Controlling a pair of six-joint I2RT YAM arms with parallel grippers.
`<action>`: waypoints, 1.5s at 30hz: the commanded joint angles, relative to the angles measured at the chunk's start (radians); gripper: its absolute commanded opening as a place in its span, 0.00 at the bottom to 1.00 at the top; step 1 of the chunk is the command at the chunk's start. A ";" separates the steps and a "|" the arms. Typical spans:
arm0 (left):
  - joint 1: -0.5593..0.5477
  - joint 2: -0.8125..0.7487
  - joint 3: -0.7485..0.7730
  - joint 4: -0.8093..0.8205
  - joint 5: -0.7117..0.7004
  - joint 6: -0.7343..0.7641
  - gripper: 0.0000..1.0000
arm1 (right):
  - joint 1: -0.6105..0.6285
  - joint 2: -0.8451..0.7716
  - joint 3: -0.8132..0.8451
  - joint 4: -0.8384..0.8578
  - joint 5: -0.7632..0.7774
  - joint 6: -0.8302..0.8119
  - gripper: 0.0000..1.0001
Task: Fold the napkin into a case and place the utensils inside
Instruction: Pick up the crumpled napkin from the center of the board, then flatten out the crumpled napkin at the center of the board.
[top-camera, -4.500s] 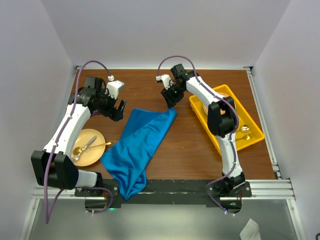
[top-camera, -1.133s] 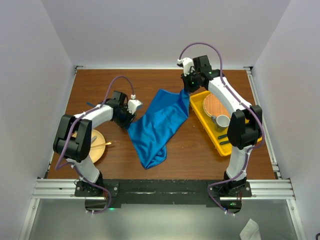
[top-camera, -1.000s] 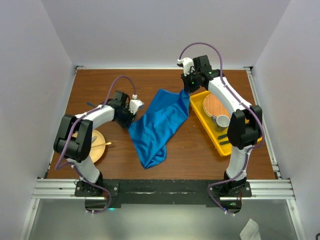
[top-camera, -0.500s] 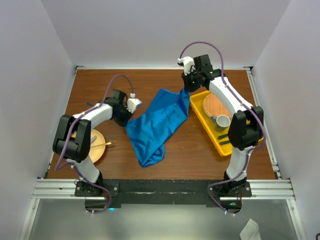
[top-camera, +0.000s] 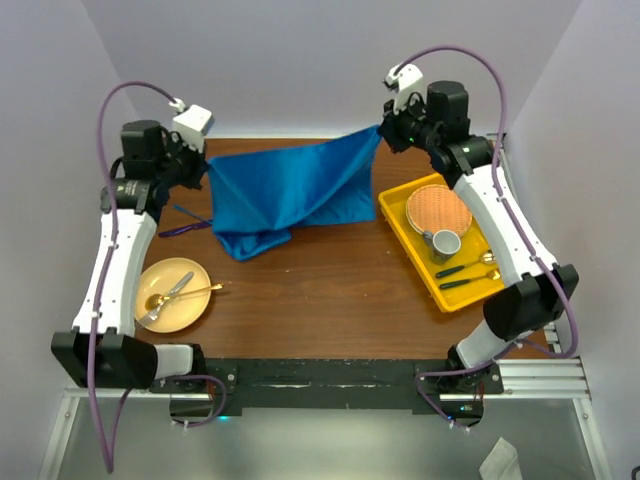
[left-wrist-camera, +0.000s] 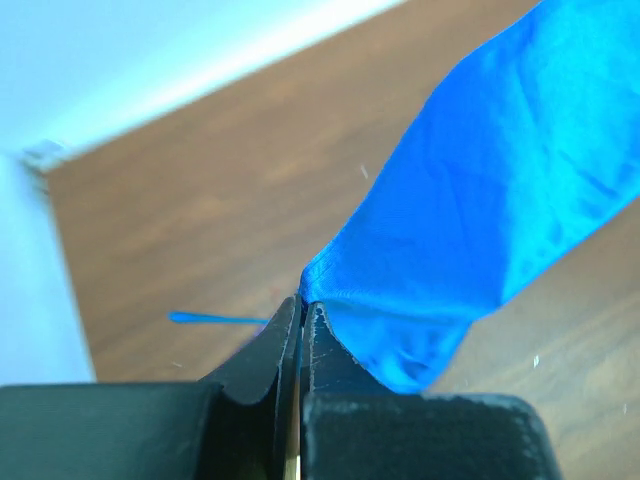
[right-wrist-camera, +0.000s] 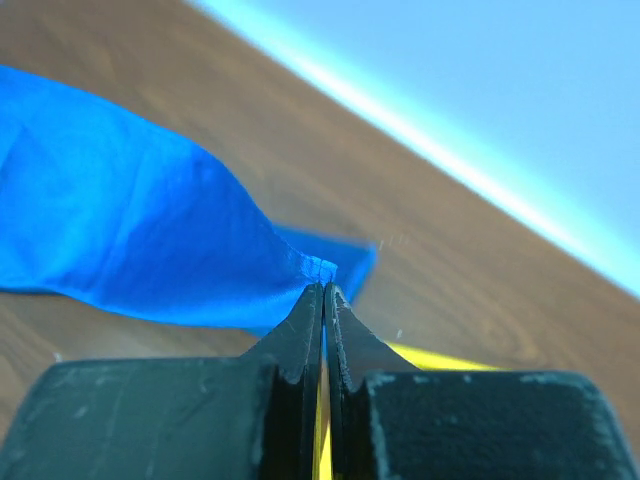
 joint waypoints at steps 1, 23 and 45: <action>0.019 -0.046 0.062 0.020 -0.013 -0.079 0.00 | 0.002 -0.068 0.040 0.143 0.005 0.069 0.00; 0.048 0.293 0.473 0.451 -0.279 -0.076 0.00 | 0.002 0.274 0.449 0.444 0.212 0.160 0.00; 0.251 0.321 0.482 0.734 -0.003 -0.104 0.00 | 0.002 0.357 0.418 0.797 0.150 0.215 0.00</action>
